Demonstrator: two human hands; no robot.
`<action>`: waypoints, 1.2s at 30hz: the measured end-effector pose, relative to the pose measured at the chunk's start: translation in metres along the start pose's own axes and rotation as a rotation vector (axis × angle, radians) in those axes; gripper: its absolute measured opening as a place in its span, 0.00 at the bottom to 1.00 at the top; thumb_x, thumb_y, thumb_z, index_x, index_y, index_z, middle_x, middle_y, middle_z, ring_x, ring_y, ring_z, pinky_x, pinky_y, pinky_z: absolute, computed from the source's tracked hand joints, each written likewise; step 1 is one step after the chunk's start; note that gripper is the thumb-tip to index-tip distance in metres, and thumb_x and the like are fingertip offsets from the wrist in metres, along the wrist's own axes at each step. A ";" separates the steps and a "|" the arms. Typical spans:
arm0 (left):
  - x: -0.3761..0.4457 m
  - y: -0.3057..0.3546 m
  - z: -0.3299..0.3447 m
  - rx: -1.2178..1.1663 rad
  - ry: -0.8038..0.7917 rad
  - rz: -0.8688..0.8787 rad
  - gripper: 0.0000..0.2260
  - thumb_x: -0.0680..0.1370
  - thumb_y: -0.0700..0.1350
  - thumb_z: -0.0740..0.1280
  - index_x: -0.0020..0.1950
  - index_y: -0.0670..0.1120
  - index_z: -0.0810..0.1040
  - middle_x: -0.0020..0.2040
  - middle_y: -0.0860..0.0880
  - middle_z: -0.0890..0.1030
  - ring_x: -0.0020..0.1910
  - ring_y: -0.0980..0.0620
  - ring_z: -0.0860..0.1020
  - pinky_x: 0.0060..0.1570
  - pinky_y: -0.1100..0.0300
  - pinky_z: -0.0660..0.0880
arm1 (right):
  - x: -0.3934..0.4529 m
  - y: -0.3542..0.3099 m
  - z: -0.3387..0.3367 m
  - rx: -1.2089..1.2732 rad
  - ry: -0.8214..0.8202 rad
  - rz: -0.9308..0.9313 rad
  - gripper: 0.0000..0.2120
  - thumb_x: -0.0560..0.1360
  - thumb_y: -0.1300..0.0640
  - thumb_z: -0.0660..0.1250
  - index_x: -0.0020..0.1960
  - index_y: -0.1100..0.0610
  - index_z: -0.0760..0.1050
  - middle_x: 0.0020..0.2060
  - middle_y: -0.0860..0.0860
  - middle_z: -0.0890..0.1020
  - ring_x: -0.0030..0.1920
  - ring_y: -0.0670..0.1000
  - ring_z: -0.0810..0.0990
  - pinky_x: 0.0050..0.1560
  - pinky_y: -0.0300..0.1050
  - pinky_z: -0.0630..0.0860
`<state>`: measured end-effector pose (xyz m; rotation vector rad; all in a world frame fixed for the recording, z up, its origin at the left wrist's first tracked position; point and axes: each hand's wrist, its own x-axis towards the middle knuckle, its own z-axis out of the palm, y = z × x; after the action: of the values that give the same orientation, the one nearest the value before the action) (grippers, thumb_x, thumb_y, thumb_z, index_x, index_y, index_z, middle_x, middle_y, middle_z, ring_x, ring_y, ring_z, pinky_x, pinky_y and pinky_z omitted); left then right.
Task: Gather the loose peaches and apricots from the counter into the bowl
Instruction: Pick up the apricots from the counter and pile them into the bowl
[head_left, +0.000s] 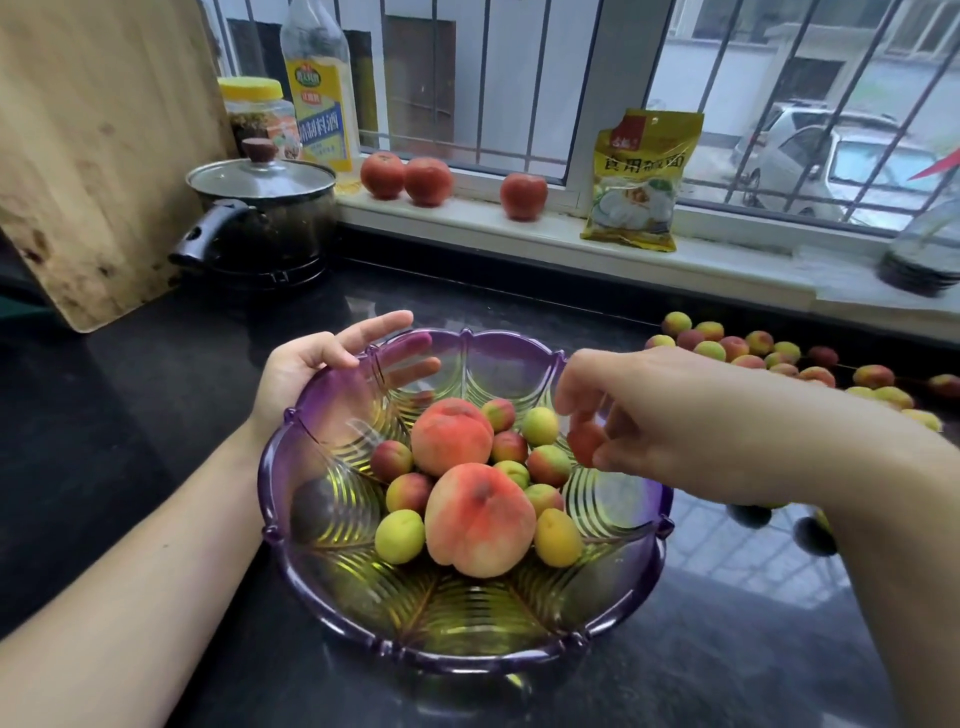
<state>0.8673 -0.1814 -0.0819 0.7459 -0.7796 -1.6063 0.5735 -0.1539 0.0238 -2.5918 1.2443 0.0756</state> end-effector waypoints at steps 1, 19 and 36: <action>0.000 0.000 0.000 -0.001 0.000 -0.001 0.34 0.70 0.40 0.54 0.77 0.39 0.71 0.68 0.36 0.78 0.69 0.35 0.77 0.70 0.39 0.71 | 0.000 -0.003 0.000 -0.049 -0.007 0.001 0.13 0.79 0.52 0.69 0.56 0.37 0.69 0.45 0.38 0.75 0.46 0.40 0.75 0.41 0.34 0.72; 0.000 -0.001 -0.001 -0.002 -0.018 -0.002 0.33 0.70 0.40 0.55 0.76 0.40 0.72 0.68 0.38 0.79 0.70 0.35 0.77 0.67 0.39 0.75 | 0.006 -0.028 0.022 -0.336 -0.191 0.021 0.08 0.79 0.58 0.68 0.57 0.51 0.74 0.50 0.48 0.79 0.48 0.49 0.77 0.38 0.35 0.71; 0.003 0.001 -0.003 -0.027 -0.051 0.010 0.37 0.63 0.41 0.63 0.74 0.38 0.74 0.65 0.36 0.80 0.70 0.32 0.75 0.65 0.41 0.77 | 0.058 0.081 0.062 -0.292 0.393 0.415 0.20 0.82 0.53 0.63 0.73 0.53 0.71 0.65 0.53 0.73 0.63 0.54 0.74 0.56 0.48 0.75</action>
<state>0.8694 -0.1843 -0.0829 0.6826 -0.7958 -1.6293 0.5520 -0.2306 -0.0627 -2.6172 2.0392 -0.1980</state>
